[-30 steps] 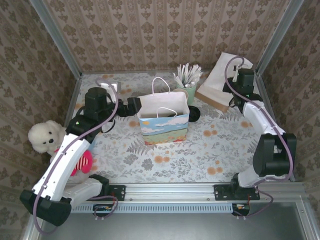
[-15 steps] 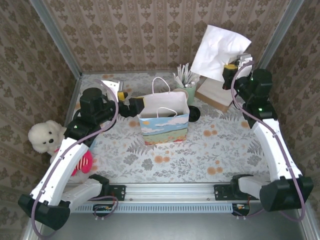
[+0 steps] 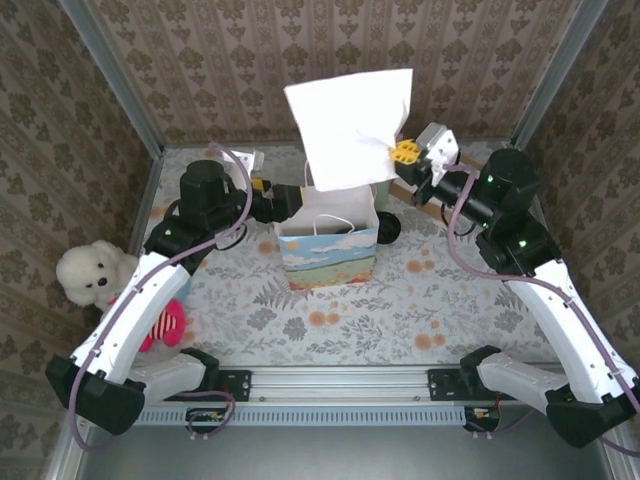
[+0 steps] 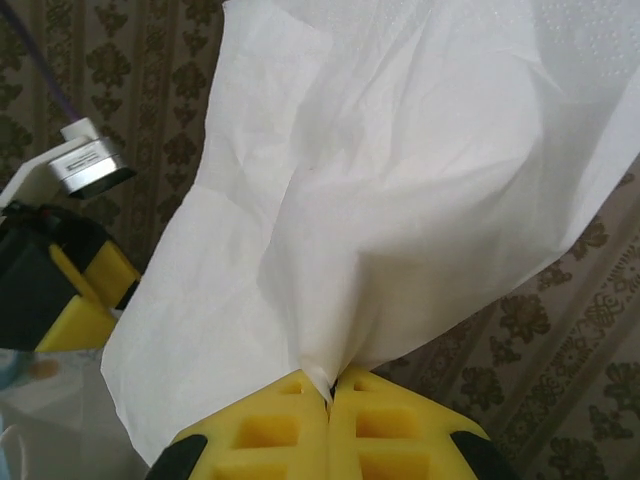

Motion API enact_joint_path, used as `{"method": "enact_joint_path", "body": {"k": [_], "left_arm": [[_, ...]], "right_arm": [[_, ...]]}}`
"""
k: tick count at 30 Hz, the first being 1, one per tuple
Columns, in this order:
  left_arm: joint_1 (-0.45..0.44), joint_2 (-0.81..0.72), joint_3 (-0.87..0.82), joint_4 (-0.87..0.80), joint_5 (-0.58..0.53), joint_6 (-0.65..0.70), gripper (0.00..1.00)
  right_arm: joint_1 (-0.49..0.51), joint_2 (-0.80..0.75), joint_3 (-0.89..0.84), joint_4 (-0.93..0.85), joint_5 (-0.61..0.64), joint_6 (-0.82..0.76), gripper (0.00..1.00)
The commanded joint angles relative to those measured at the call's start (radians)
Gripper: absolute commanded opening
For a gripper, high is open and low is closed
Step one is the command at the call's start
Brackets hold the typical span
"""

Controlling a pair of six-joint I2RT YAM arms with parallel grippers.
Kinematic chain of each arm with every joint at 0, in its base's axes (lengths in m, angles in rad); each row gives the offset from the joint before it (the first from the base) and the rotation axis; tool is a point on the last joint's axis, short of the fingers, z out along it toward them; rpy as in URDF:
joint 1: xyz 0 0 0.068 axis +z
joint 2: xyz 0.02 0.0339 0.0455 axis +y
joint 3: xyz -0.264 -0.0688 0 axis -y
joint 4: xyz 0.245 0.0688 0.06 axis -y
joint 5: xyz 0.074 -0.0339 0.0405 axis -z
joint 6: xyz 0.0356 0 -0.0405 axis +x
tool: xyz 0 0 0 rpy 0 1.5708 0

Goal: Pack the takeout coffee

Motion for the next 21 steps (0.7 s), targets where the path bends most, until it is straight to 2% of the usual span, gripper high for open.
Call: {"method": "enact_joint_path", "body": {"k": [1, 3, 11, 17, 18, 21], "left_arm": [[-0.002, -0.043, -0.001, -0.033, -0.121, -0.046, 1.0], [0.002, -0.055, -0.001, -0.071, -0.195, -0.052, 1.0], [0.017, -0.072, -0.015, -0.126, -0.316, -0.086, 1.0], [0.023, -0.067, -0.016, -0.136, -0.318, -0.111, 1.0], [0.049, -0.066, -0.013, -0.14, -0.322, -0.111, 1.0], [0.062, -0.075, -0.011, -0.157, -0.344, -0.114, 1.0]], "right_arm": [[0.036, 0.016, 0.033, -0.071, 0.035, -0.146, 0.0], [0.059, 0.03, 0.041, -0.088, 0.071, -0.187, 0.0], [0.187, 0.091, 0.06, -0.154, 0.283, -0.438, 0.0], [0.219, 0.134, 0.118, -0.315, 0.304, -0.563, 0.0], [0.219, 0.141, 0.129, -0.346, 0.313, -0.582, 0.0], [0.219, 0.159, 0.176, -0.491, 0.296, -0.64, 0.0]]}}
